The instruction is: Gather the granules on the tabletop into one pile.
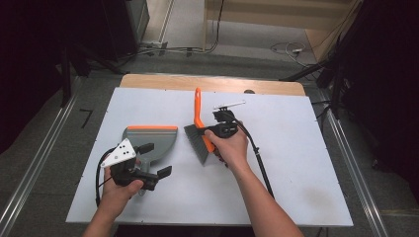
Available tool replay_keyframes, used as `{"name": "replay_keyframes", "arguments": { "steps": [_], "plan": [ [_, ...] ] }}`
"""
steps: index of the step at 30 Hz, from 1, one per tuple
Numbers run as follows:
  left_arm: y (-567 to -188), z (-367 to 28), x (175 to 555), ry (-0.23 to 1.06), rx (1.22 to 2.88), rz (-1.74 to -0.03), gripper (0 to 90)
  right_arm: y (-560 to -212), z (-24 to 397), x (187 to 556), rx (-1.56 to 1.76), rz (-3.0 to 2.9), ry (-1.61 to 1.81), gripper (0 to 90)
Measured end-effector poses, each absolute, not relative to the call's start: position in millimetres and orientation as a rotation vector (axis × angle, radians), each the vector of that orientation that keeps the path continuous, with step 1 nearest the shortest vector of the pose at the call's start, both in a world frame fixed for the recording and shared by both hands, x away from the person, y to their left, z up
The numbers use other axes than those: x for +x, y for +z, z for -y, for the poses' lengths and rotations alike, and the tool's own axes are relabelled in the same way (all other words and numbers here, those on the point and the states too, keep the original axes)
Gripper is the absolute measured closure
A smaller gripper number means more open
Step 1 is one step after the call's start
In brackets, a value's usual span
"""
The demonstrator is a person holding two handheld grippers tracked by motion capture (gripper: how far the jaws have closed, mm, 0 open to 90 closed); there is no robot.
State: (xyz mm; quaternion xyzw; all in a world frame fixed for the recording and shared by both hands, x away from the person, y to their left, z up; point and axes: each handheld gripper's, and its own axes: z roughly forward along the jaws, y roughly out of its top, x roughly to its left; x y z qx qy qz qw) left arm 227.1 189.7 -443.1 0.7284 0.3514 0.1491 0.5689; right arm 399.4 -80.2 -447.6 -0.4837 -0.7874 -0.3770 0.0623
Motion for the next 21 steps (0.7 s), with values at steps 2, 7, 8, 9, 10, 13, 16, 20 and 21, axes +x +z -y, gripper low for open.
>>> {"name": "replay_keyframes", "arguments": {
  "steps": [2, 7, 8, 9, 10, 13, 16, 20, 21],
  "plan": [
    [-443.2, -190.1, 227.2, 0.351, 1.709, -0.827, 0.5, -455.4, 77.4, 403.2, -1.539, 2.371, -1.137, 69.1],
    [-442.9, -190.5, 226.9, 0.349, 1.707, -0.829, 0.6, -465.3, 87.8, 410.1, -1.639, 2.321, -1.11, 68.7],
    [-442.9, -190.4, 226.9, 0.349, 1.706, -0.829, 0.6, -465.3, 87.8, 410.1, -1.639, 2.321, -1.11, 68.7],
    [-442.9, -190.4, 226.7, 0.351, 1.707, -0.83, 0.6, -466.8, 91.0, 410.3, -1.644, 2.306, -1.112, 68.7],
    [-442.9, -190.3, 226.6, 0.352, 1.706, -0.83, 0.6, -467.0, 93.8, 409.6, -1.67, 2.285, -1.101, 68.6],
    [-443.1, -190.1, 226.5, 0.352, 1.706, -0.831, 0.5, -468.3, 102.7, 406.1, -1.717, 2.276, -1.089, 68.3],
    [-443.3, -189.6, 226.7, 0.351, 1.708, -0.827, 0.6, -467.5, 111.8, 401.7, -1.756, 2.291, -1.074, 68.1],
    [-443.6, -188.6, 226.6, 0.35, 1.71, -0.828, 0.6, -466.2, 116.7, 398.9, -1.771, 2.3, -1.072, 68.0],
    [-443.7, -188.5, 226.5, 0.349, 1.711, -0.827, 0.5, -466.2, 118.5, 398.3, -1.774, 2.311, -1.067, 68.0]
  ]
}}
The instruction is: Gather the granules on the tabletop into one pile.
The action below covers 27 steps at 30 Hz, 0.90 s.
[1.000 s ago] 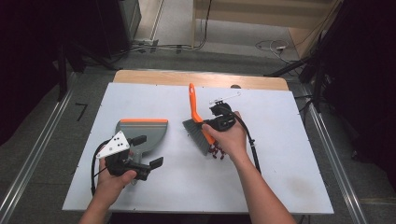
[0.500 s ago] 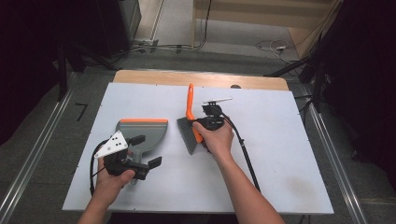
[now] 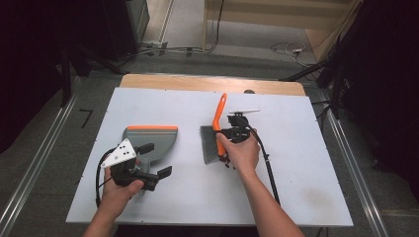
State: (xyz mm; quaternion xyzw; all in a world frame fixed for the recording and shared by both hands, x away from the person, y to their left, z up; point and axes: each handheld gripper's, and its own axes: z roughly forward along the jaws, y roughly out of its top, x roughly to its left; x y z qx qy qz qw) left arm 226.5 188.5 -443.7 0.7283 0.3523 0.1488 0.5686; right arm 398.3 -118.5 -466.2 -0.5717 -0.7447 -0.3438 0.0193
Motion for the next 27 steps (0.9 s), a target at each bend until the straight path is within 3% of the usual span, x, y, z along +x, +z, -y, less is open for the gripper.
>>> {"name": "replay_keyframes", "arguments": {
  "steps": [27],
  "plan": [
    [-443.9, -185.9, 225.5, 0.347, 1.718, -0.823, 0.6, -463.9, 171.1, 387.6, -1.889, 2.277, -1.056, 67.7]
  ]
}}
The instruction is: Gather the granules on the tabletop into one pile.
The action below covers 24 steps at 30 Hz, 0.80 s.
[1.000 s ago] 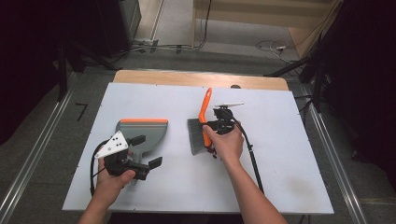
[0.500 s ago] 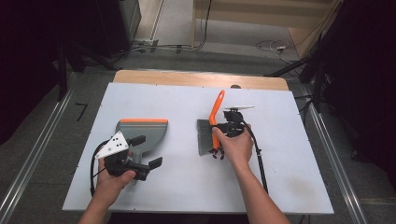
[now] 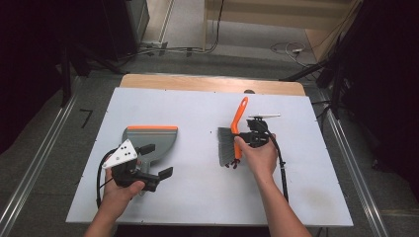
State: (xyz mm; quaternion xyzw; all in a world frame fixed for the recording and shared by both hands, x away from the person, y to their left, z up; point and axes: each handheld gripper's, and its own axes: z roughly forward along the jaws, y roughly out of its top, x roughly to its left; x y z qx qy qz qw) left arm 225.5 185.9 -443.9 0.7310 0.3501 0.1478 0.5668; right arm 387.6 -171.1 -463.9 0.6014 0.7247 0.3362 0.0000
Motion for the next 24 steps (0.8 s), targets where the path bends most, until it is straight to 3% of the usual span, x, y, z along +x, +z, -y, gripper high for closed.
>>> {"name": "replay_keyframes", "arguments": {
  "steps": [9, 17, 24],
  "plan": [
    [-444.7, -185.0, 226.5, 0.347, 1.72, -0.823, 0.6, -455.2, 173.0, 384.2, 1.868, -2.283, 1.2, 68.6],
    [-444.9, -182.8, 226.6, 0.344, 1.726, -0.819, 0.6, -438.3, 133.9, 395.0, 1.802, -2.342, 1.236, 68.9],
    [-444.3, -186.2, 225.8, 0.343, 1.715, -0.821, 0.6, -455.3, 105.7, 420.2, 1.877, -2.382, 1.134, 68.8]
  ]
}}
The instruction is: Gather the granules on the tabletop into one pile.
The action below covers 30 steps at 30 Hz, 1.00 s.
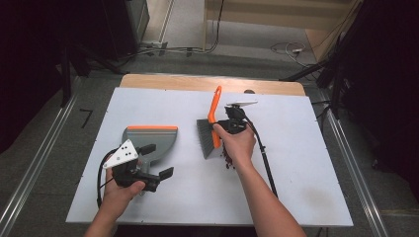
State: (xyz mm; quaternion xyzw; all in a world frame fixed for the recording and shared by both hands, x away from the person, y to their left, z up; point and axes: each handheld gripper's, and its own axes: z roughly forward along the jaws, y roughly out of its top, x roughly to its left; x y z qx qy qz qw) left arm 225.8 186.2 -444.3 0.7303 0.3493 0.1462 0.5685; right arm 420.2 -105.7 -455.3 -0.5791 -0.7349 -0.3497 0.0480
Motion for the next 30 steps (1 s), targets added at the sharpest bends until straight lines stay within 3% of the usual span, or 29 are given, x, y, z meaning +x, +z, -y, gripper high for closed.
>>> {"name": "replay_keyframes", "arguments": {
  "steps": [16, 22, 24, 30],
  "plan": [
    [-444.4, -183.8, 225.4, 0.344, 1.719, -0.819, 0.6, -459.9, 156.5, 425.0, -1.824, 2.117, -1.114, 68.8],
    [-445.0, -184.1, 225.8, 0.345, 1.723, -0.82, 0.6, -428.1, 159.3, 409.5, -1.558, 2.249, -1.275, 68.8],
    [-445.1, -184.5, 225.8, 0.347, 1.724, -0.821, 0.6, -408.7, 158.3, 397.7, -1.374, 2.454, -1.233, 68.8],
    [-444.9, -185.1, 226.0, 0.349, 1.723, -0.822, 0.6, -396.3, 165.4, 370.1, -1.088, 2.801, -1.032, 68.8]
  ]
}}
